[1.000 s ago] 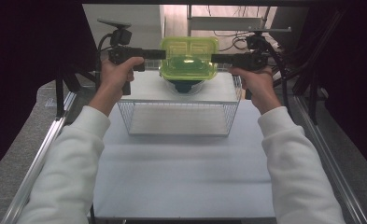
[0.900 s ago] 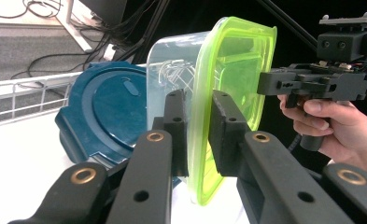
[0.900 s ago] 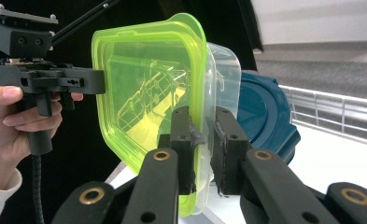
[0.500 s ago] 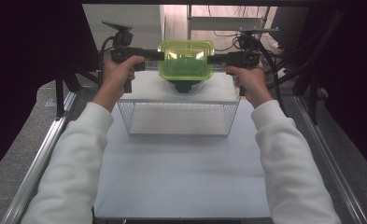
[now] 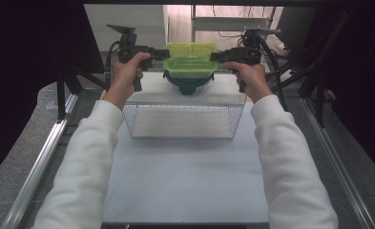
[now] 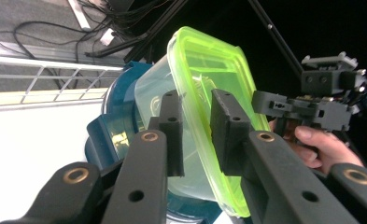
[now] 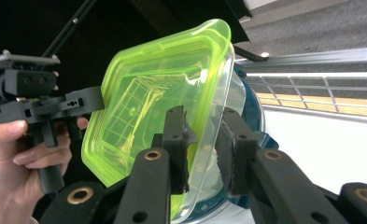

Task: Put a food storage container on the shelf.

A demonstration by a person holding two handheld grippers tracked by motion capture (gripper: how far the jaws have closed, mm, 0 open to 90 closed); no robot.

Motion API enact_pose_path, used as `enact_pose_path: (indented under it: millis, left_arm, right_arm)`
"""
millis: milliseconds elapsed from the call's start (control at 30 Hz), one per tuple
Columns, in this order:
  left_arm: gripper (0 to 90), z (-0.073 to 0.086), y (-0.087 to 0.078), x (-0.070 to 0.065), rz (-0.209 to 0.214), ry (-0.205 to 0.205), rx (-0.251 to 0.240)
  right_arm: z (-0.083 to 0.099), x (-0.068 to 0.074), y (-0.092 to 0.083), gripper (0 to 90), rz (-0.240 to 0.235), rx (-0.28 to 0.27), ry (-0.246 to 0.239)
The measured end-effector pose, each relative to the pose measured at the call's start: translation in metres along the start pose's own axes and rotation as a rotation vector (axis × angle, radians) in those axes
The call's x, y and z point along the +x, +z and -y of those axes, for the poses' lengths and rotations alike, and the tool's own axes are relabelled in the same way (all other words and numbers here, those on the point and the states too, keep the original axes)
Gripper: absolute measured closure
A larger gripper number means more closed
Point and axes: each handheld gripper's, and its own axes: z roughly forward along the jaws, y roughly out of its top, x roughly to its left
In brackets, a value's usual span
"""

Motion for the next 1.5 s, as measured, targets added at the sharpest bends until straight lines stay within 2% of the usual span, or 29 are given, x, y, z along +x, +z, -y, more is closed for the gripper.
enact_pose_path:
  millis: [100,233,300,433,500,600,667,733,767,900,967,1067,1100,1267,1400,1500]
  left_arm:
    - [73.3,0.0,0.002,0.002,-0.004,-0.017,-0.005]
    - [72.1,0.001,0.004,0.003,-0.015,-0.019,-0.006]
    - [69.9,0.001,0.005,0.003,-0.028,-0.006,-0.001]
    - [61.3,0.003,0.007,0.002,-0.037,0.022,-0.014]
    - [52.8,0.002,0.007,0.0,-0.048,0.037,-0.024]
    - [37.7,0.002,0.004,-0.003,-0.081,0.067,-0.062]
    - [30.9,0.002,-0.001,-0.007,-0.092,0.092,-0.08]
    - [25.5,0.004,-0.008,-0.011,-0.101,0.121,-0.091]
    - [23.5,0.007,-0.013,-0.016,-0.117,0.152,-0.1]
    - [21.6,0.02,-0.03,-0.026,-0.127,0.238,-0.095]
    - [20.8,0.03,-0.039,-0.031,-0.134,0.289,-0.089]
    - [19.5,0.052,-0.056,-0.038,-0.109,0.343,-0.096]
    - [19.3,0.063,-0.062,-0.04,-0.118,0.371,-0.098]
    - [18.9,0.108,-0.078,-0.041,-0.13,0.429,-0.088]
    - [18.8,0.15,-0.086,-0.037,-0.167,0.469,-0.049]
    - [18.7,0.181,-0.088,-0.031,-0.198,0.492,-0.007]
  right_arm:
    - [0.001,-0.003,0.002,71.8,-0.009,-0.004,0.022]
    - [0.001,-0.003,0.003,70.8,-0.005,-0.006,0.034]
    - [0.002,-0.002,0.002,70.0,-0.006,-0.005,0.036]
    - [0.004,0.0,0.003,61.2,0.015,-0.013,0.021]
    - [0.005,0.001,0.003,51.1,0.033,-0.022,-0.005]
    - [0.006,0.003,-0.002,37.1,0.05,-0.068,-0.041]
    - [0.007,0.005,-0.007,31.2,0.051,-0.094,-0.069]
    - [0.008,0.008,-0.016,27.7,0.049,-0.116,-0.107]
    - [0.009,0.009,-0.019,27.1,0.048,-0.12,-0.124]
    - [0.017,0.017,-0.038,25.8,0.038,-0.127,-0.247]
    - [0.024,0.023,-0.045,25.2,0.039,-0.12,-0.315]
    - [0.038,0.028,-0.056,24.4,0.033,-0.113,-0.393]
    - [0.044,0.028,-0.059,24.3,0.028,-0.11,-0.404]
    - [0.081,0.021,-0.076,24.2,0.033,-0.083,-0.452]
    - [0.12,0.009,-0.088,24.1,0.022,-0.069,-0.469]
    - [0.152,-0.001,-0.095,24.2,0.03,-0.059,-0.479]
